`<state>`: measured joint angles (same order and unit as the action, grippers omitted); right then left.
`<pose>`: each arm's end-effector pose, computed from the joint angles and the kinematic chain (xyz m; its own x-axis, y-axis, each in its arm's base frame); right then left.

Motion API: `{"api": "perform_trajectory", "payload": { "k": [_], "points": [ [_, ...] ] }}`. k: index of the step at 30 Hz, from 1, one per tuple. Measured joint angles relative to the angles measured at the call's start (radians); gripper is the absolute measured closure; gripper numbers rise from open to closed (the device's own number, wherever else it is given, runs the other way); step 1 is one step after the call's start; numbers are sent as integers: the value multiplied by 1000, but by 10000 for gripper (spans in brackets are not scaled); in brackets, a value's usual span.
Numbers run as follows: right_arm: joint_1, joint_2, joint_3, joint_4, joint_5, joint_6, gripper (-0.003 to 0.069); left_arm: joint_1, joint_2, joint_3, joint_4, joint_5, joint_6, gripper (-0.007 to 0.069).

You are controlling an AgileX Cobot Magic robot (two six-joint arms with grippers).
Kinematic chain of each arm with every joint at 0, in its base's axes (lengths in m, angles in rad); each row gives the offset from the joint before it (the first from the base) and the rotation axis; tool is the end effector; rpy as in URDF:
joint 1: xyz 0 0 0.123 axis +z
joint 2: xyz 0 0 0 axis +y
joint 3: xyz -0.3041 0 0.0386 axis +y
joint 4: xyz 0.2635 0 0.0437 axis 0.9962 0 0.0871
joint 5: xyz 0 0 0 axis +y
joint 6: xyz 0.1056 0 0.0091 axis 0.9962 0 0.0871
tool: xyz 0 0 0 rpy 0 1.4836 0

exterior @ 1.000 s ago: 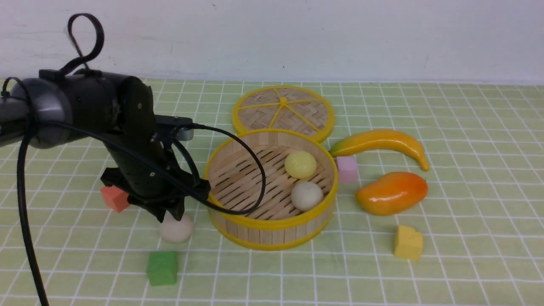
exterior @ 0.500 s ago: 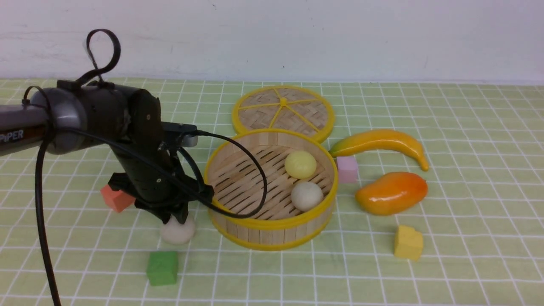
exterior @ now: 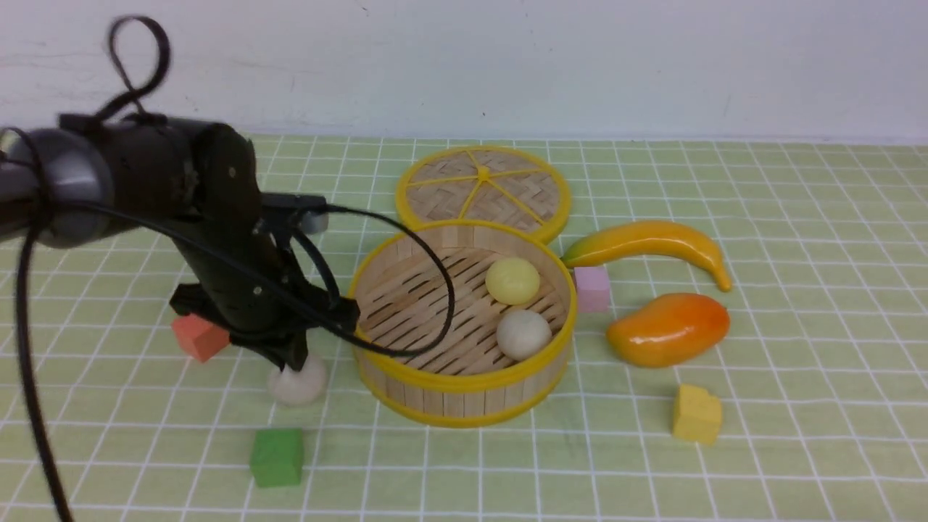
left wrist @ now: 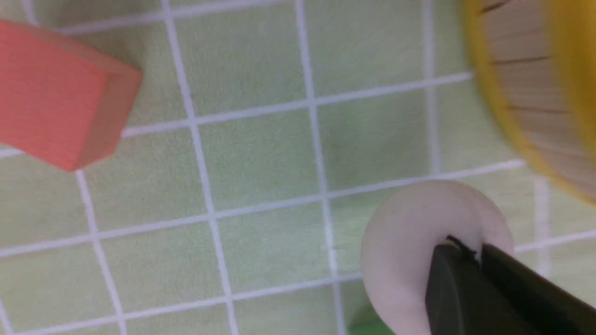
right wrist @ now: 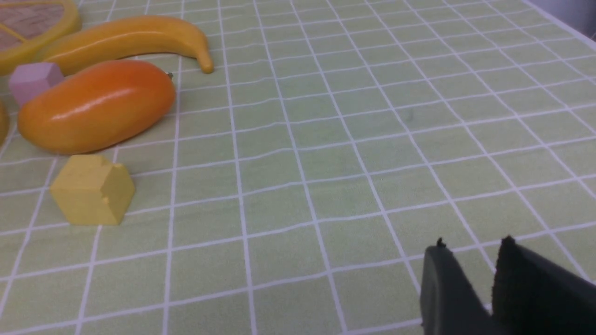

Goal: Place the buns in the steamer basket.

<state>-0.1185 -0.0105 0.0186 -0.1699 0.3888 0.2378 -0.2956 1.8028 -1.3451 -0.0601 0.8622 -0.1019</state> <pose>0.0590 -0.0139 0.1681 -0.2825 0.1143 -0.9524 0.2020 0.9777 0.0574 0.3796 -0.1206 0.2329 -0.9362 0.1383 -0.3232 0.1757 0.9804 -0.0893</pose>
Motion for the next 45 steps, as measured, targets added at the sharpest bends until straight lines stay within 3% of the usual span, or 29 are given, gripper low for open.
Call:
{"api": "perform_trajectory", "payload": {
  "k": [5, 9, 14, 19, 25, 34, 45],
  "points": [
    [0, 0, 0, 0, 0, 0, 479, 0, -89, -46, -97, -37, 5, 638],
    [0, 0, 0, 0, 0, 0, 471, -42, -84, -63, -266, -201, 84, 638],
    [0, 0, 0, 1, 0, 0, 465, -75, 17, -65, -310, -337, 112, 636],
    [0, 0, 0, 0, 0, 0, 458, -75, 103, -65, -314, -375, 89, 621],
    [0, 0, 0, 0, 0, 0, 457, -75, 114, -65, -314, -373, 79, 537],
    [0, 0, 0, 0, 0, 0, 456, -75, 73, -65, -285, -237, 78, 315],
    [0, 0, 0, 0, 0, 0, 456, -75, -188, -17, -287, -99, 78, 330]
  ]
}}
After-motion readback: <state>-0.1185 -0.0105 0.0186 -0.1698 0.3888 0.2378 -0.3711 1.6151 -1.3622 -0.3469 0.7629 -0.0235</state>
